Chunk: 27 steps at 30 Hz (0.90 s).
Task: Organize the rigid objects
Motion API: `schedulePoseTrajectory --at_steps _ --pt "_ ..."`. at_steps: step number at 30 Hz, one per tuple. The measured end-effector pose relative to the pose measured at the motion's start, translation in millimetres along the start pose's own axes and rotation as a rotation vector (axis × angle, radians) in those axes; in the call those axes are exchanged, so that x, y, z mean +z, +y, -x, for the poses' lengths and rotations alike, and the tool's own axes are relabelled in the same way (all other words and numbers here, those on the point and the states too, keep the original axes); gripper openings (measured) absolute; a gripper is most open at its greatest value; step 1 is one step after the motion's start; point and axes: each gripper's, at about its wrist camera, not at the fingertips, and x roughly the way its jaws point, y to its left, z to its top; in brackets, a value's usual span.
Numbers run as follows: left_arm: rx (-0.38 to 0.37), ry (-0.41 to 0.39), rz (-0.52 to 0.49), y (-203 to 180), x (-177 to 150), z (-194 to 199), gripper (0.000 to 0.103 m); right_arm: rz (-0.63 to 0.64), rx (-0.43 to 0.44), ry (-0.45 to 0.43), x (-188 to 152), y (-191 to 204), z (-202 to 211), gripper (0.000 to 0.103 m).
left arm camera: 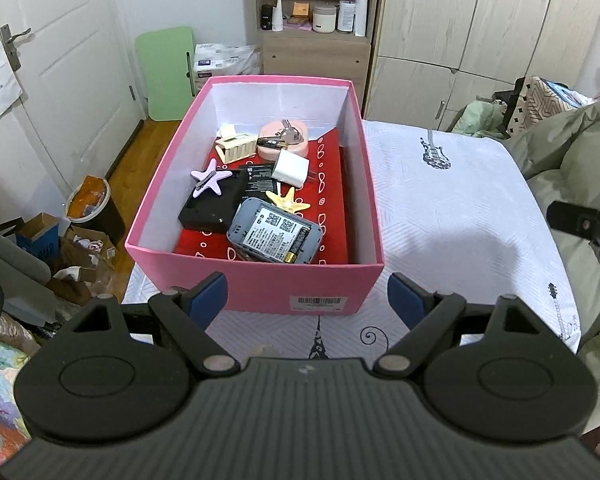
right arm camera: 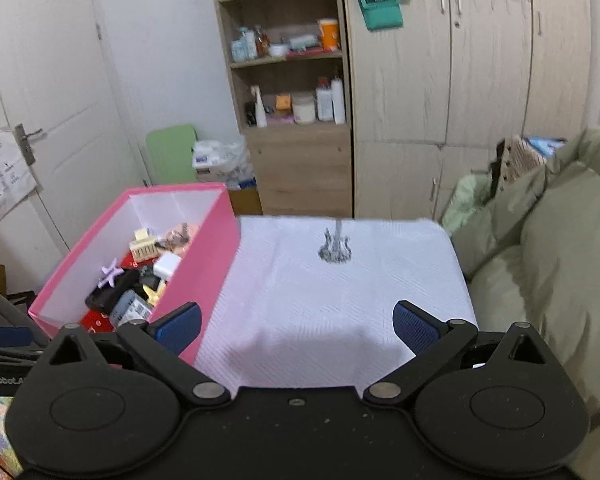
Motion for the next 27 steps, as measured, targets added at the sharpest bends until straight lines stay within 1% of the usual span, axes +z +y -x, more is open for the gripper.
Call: schedulePoseTrajectory --at_steps 4,6,11,14,15,16,18,27 --pt "0.009 -0.012 0.011 -1 -2 4 0.087 -0.083 0.043 0.056 -2 -8 -4 0.103" --pt "0.007 -0.018 0.007 -2 -2 5 0.087 -0.11 0.057 0.068 -2 -11 -4 0.103" --pt "0.024 -0.036 -0.009 -6 -1 8 0.087 -0.05 0.006 0.038 -5 -3 2 0.103" --pt "0.025 -0.046 -0.022 -8 0 9 0.087 -0.051 0.044 0.035 -5 -2 6 0.103" --pt "0.028 -0.051 -0.02 -8 1 10 0.089 -0.051 0.053 0.03 -4 -2 8 0.103" --pt "0.031 -0.054 -0.018 -8 1 10 0.094 -0.046 0.054 0.025 -5 0 9 0.103" --pt "0.039 -0.065 -0.014 -8 0 11 0.097 -0.032 0.046 0.02 -5 2 11 0.103" --pt "0.061 -0.054 -0.012 -9 -4 10 0.098 -0.03 0.031 0.005 -9 -3 17 0.103"
